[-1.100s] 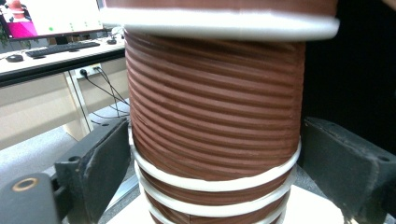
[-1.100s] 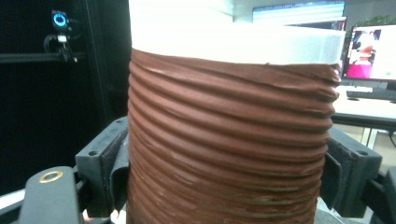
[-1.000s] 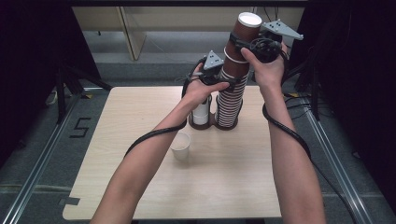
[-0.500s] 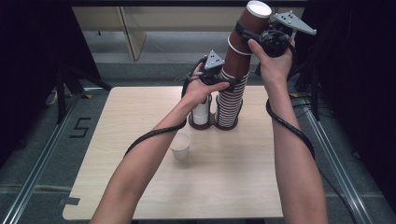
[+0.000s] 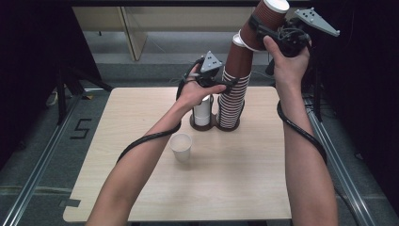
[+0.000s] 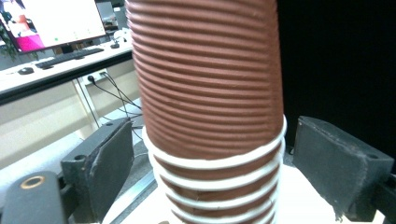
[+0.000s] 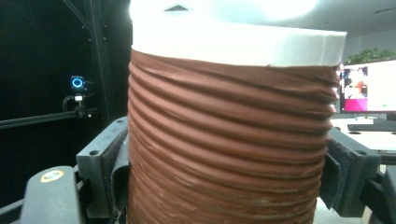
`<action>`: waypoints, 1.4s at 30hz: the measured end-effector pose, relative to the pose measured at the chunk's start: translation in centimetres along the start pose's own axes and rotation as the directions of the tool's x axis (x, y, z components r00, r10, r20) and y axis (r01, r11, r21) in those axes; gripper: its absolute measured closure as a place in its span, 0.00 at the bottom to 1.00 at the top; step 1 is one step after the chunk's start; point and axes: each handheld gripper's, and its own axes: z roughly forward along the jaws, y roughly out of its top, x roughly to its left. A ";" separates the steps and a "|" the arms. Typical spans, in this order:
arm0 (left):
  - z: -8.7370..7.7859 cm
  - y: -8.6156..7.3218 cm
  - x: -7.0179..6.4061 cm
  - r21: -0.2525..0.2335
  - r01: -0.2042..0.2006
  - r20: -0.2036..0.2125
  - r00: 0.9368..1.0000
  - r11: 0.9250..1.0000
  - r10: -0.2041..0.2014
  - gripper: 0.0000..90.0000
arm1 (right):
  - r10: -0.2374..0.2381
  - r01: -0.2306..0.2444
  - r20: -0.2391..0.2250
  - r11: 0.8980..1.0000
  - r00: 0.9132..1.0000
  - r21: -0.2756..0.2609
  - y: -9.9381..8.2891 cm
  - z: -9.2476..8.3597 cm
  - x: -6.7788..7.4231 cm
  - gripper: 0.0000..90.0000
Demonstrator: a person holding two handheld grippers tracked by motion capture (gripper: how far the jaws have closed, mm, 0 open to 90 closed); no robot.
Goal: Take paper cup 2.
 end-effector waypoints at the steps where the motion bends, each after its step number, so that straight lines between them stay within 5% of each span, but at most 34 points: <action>1: -0.5 0.1 0.1 -0.001 -0.004 -0.004 1.000 1.000 0.004 0.14 | 0.001 -0.001 -0.002 1.000 1.000 -0.005 0.1 -0.2 0.1 0.21; 9: -5.1 0.2 -0.2 -0.030 -0.033 -0.011 0.999 0.999 0.032 0.14 | -0.016 0.016 0.002 1.000 1.000 0.002 0.2 -2.8 0.2 0.21; 21: -11.4 -2.4 -1.9 -0.044 -0.076 -0.004 0.997 0.996 0.076 0.14 | 0.012 -0.011 -0.026 1.000 1.000 0.027 -1.9 -7.0 1.0 0.21; 32: -14.2 -6.1 -3.8 -0.026 -0.061 0.001 0.998 0.998 0.061 0.10 | 0.057 -0.053 -0.031 0.993 0.998 0.108 -6.9 -9.3 1.7 0.21; 42: -15.0 -8.9 -6.0 0.022 -0.081 0.015 0.997 0.997 0.080 0.01 | 0.137 -0.127 -0.037 0.970 0.990 0.209 -13.7 -10.0 3.0 0.21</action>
